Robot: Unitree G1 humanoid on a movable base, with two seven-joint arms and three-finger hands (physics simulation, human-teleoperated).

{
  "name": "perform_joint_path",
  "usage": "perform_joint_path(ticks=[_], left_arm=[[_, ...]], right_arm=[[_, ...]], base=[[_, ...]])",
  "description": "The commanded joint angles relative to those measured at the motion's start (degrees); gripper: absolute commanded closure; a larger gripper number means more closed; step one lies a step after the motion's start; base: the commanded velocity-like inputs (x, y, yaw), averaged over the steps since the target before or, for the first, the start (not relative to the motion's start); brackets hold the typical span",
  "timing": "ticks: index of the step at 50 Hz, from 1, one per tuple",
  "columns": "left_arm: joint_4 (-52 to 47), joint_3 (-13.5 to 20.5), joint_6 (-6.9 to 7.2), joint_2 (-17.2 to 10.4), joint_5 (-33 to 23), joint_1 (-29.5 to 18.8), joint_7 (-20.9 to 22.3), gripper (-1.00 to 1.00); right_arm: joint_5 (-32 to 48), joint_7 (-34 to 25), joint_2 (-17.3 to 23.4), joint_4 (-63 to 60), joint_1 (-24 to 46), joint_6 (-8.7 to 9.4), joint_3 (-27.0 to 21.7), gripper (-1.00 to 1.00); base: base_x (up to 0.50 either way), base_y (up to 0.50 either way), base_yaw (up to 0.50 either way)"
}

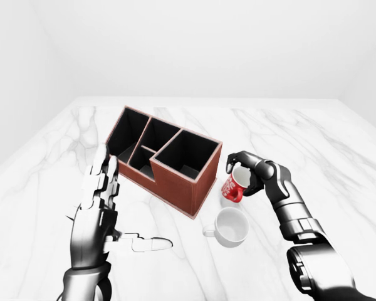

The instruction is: Pick up the red mug and place it to the right of the caddy.

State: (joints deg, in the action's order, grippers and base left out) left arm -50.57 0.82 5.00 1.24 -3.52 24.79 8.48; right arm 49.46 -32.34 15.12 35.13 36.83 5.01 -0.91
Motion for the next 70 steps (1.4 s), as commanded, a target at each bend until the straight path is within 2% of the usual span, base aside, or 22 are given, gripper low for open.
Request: perform_joint_path(ticks=[1, 18, 20, 29, 31, 44, 49, 52, 70], left_arm=[[1.9, -0.3, 0.0, 0.0, 0.0, 0.7, -0.1, -1.0], [1.9, -0.6, 0.0, -0.2, 0.0, 0.7, -0.3, -1.0], [-0.4, -0.5, 0.0, -0.3, -0.1, 0.0, -0.3, -1.0], [1.6, -0.3, 0.0, -0.2, 0.4, 1.0, -0.2, -1.0], [-0.9, 0.1, 0.0, -0.2, 0.4, 0.2, 0.0, -1.0], [1.8, 0.0, 0.0, 0.0, 0.5, 1.0, 0.1, -1.0], [-1.6, 0.8, 0.0, 0.1, 0.8, 0.2, 0.7, -1.0], [1.2, 0.4, 0.0, 0.4, 0.5, 1.3, 0.7, -1.0], [1.2, -0.1, 0.0, 0.2, 0.4, 1.5, 0.3, -1.0]], right_arm=[[1.3, 2.3, 1.1, 3.4, 1.2, -0.01, -0.5, 1.0], [0.5, 9.3, 2.6, 12.5, 5.7, -0.01, -0.6, 1.0], [0.5, 10.1, 2.4, 12.7, 5.5, -0.01, -0.4, 1.0], [-0.4, 15.3, 1.2, 16.7, 6.9, -0.01, 0.1, 1.0], [-0.4, 16.1, 1.1, 17.2, 6.9, -0.01, 0.4, 1.0], [0.7, 22.0, -0.6, 22.2, 8.0, -0.01, 1.8, 1.0], [0.9, 24.9, -1.4, 25.2, 8.1, -0.01, 2.5, 1.0], [1.1, 25.7, -1.6, 26.3, 8.3, -0.01, 2.7, 1.0], [-0.9, 28.3, -2.6, 30.4, 9.5, -0.01, 2.7, 1.0]], base=[[0.0, 0.0, 0.0], [0.0, 0.0, 0.0], [0.0, 0.0, 0.0], [0.0, 0.0, 0.0], [0.0, 0.0, 0.0], [0.0, 0.0, 0.0], [0.0, 0.0, 0.0], [0.0, 0.0, 0.0], [0.0, 0.0, 0.0]])
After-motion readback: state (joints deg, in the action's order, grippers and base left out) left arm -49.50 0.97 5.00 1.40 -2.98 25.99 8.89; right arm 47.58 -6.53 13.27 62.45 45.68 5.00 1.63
